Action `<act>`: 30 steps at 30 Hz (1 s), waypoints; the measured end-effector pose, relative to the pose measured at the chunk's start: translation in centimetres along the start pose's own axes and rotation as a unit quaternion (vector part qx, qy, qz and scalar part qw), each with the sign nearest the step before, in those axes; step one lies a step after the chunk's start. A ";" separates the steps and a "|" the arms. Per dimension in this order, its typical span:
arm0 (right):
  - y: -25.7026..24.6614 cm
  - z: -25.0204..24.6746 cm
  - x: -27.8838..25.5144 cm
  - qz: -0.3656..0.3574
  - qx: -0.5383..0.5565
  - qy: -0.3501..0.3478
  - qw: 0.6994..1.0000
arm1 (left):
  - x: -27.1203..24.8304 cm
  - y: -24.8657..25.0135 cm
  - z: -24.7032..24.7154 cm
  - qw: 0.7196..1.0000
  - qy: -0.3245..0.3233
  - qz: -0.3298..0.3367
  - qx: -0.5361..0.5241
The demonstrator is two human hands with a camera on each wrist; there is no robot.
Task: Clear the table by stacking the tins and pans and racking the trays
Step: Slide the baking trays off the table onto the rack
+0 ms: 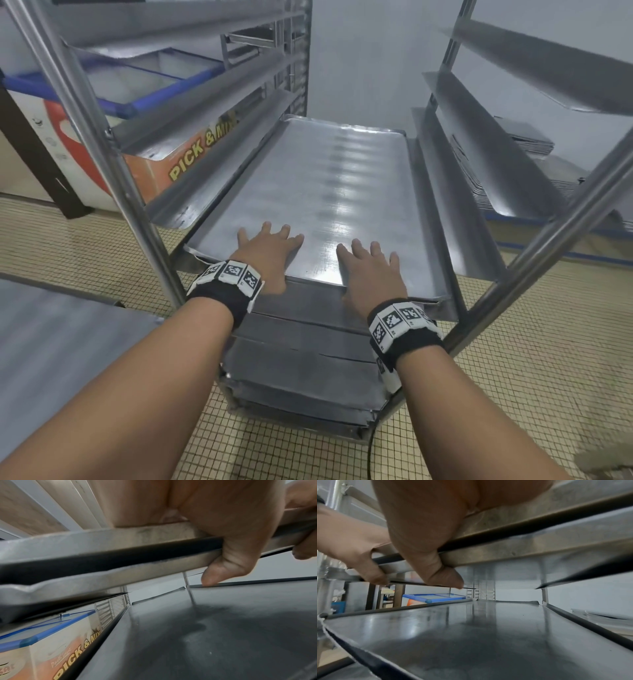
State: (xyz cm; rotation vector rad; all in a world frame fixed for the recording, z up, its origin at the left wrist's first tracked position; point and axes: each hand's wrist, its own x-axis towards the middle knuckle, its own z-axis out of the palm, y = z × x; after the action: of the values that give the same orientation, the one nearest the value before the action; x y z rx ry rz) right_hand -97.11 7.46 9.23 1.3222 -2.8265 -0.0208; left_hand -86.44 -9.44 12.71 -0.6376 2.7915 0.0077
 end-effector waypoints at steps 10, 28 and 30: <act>-4.5 0.6 -3.8 0.081 -0.028 0.021 0.996 | -6.2 -1.9 5.0 0.987 0.160 0.012 0.010; -25.3 2.4 -8.1 -0.201 0.108 -0.021 0.973 | -25.1 -15.1 20.6 0.875 0.071 -0.386 -0.285; -27.9 3.1 -7.5 -0.230 0.099 -0.056 0.966 | -27.1 -15.9 23.7 0.831 0.022 -0.463 -0.308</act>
State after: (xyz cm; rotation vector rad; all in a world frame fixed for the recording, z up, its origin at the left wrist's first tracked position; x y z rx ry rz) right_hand -70.98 -4.61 5.46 2.0547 -2.5876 0.1908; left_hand -49.91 -10.70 -1.91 -2.0773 2.1693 0.7131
